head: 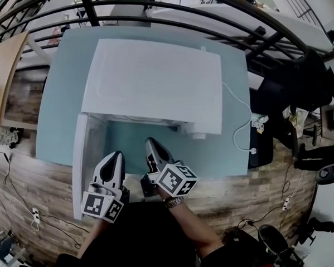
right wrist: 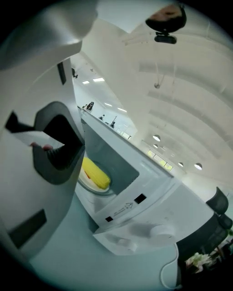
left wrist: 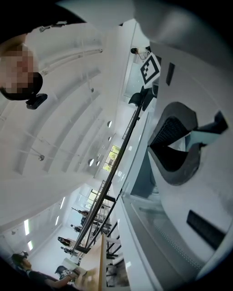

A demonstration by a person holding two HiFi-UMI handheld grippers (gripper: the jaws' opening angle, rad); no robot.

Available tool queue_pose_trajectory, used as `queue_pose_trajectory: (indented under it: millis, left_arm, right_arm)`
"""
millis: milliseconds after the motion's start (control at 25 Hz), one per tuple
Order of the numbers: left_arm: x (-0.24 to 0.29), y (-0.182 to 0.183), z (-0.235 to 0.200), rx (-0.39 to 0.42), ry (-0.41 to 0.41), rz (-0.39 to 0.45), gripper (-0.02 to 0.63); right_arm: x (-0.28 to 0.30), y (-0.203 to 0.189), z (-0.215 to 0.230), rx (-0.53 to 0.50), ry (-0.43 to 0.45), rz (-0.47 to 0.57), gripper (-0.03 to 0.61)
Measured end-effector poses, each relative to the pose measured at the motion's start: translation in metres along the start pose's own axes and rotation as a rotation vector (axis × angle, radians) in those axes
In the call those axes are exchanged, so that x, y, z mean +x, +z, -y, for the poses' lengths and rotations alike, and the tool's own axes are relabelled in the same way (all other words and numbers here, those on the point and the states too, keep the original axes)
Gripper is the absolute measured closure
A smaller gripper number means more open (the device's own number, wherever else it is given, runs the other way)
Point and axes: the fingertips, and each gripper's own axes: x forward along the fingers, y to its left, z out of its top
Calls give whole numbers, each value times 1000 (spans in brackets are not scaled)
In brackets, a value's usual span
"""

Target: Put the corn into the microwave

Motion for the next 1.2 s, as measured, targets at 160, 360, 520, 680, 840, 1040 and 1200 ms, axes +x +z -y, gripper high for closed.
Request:
queue_pose_trajectory:
  millis: [160,360,520,680,840,1040,1200]
  left_arm:
    - [-1,6,8,16,-10,13,612]
    - [-5,12,14,41,-22,23,612]
    - [-14,18,23,72,-29,30,612]
    - [-19,23,24,91,-22,43,612]
    - [-21,30,25,101,-25,54,612]
    - [-22,36,27,110,-34,61,612]
    - [-24,45,33,140,-40,73,612]
  right_arm:
    - [-24,10,-22,-106,31,18,571]
    - [-45,22,-46,-225,64,51,571]
    - [-62,29,-62,-313,80,74,571]
    - [-73,35,-74,-395,84,99,571]
    - [-82,42,-84,-448,76,136,571]
    - [-94,49,-92,-498,55,173,571]
    - [-103,59,-91,-538,46,195,571]
